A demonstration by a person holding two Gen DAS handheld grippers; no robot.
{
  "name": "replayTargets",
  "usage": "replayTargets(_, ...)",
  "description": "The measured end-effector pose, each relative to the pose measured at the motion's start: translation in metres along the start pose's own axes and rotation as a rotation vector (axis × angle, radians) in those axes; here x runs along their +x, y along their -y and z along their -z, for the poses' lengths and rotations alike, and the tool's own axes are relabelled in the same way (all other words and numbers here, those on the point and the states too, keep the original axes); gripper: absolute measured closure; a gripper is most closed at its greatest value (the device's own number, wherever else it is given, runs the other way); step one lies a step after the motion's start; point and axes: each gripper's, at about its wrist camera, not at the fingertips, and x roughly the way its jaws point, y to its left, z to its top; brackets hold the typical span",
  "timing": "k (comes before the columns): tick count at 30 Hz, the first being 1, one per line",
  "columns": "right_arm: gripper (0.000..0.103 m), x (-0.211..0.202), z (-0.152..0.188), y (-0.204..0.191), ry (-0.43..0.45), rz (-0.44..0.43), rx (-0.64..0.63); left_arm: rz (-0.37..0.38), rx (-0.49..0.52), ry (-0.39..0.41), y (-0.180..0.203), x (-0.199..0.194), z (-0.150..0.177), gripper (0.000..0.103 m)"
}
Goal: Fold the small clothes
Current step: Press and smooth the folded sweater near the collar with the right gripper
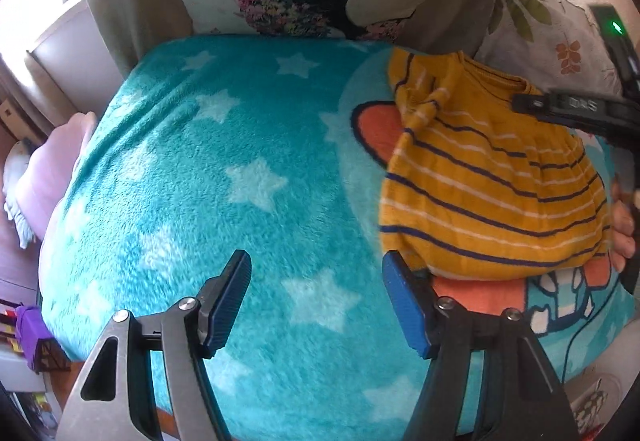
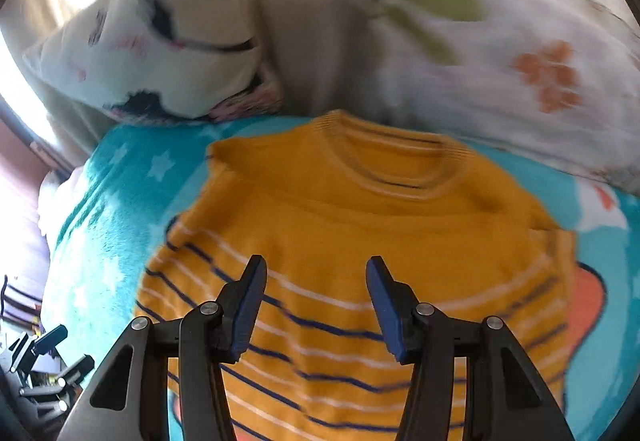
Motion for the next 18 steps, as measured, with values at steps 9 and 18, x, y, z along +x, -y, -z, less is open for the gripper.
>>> replayTargets(9, 0.048, 0.074, -0.023, -0.071, -0.111, 0.048, -0.062, 0.032, -0.012, -0.055, -0.038, 0.027, -0.005, 0.036)
replayTargets(18, 0.047, 0.097, -0.041, -0.111, -0.140, 0.105, -0.149, 0.058, -0.044, -0.078, -0.064, 0.042, -0.010, 0.036)
